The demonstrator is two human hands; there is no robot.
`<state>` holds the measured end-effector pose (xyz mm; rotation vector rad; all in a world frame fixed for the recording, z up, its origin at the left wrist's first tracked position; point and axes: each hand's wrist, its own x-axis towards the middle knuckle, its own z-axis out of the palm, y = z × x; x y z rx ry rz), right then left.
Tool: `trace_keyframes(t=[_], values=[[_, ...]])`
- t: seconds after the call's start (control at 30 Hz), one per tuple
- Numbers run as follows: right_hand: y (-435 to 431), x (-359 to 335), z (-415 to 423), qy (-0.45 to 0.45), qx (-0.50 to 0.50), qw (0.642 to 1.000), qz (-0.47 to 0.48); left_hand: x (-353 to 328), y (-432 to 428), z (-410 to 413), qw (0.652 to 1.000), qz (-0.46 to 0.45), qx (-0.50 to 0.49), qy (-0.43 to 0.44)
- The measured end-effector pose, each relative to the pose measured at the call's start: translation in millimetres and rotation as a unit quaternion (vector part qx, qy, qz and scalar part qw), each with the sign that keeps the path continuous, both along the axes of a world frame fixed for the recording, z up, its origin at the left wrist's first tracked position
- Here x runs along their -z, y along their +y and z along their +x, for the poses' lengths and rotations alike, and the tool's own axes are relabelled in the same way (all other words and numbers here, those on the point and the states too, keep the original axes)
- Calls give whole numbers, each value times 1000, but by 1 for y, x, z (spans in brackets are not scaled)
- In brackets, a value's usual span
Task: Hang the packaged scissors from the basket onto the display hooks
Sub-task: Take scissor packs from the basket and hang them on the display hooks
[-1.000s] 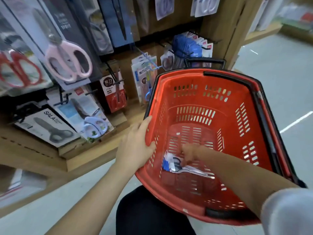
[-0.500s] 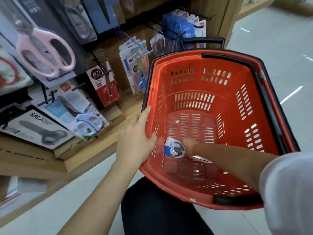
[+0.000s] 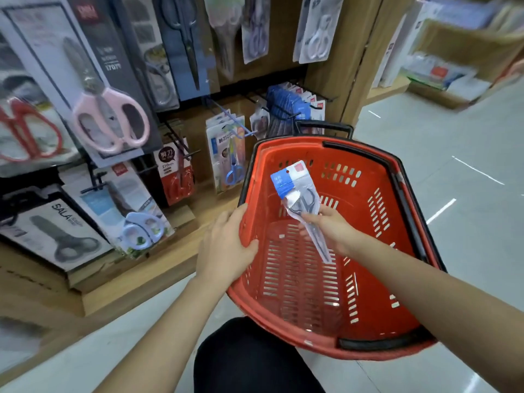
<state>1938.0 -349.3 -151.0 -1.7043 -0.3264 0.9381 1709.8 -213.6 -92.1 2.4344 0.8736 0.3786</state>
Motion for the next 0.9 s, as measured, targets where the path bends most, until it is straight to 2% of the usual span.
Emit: trace_keyframes(t=[0.13,0.27,0.37,0.47,0.57,0.77,0.9], values=[[1,-67,-38,-74,-11,991,112,-6,9,-1,984,-121,-2,-131],[19,-117,-73,-169,-62,972,153,-45,31,-11,914,-275,-31,-296],[39,-139,-98,-245,-123,950,152,-81,44,-28,874,-316,1,-368],[60,-150,-119,-288,-176,929,152,-106,52,-49,855,-310,-19,-415],[80,-169,-138,-290,-230,912,175,-130,59,-75,855,-269,-39,-441],[133,-246,-190,-262,-201,886,325,-184,81,-130,871,-175,-37,-458],[168,-291,-224,-277,-213,858,376,-216,95,-162,881,-98,-44,-462]])
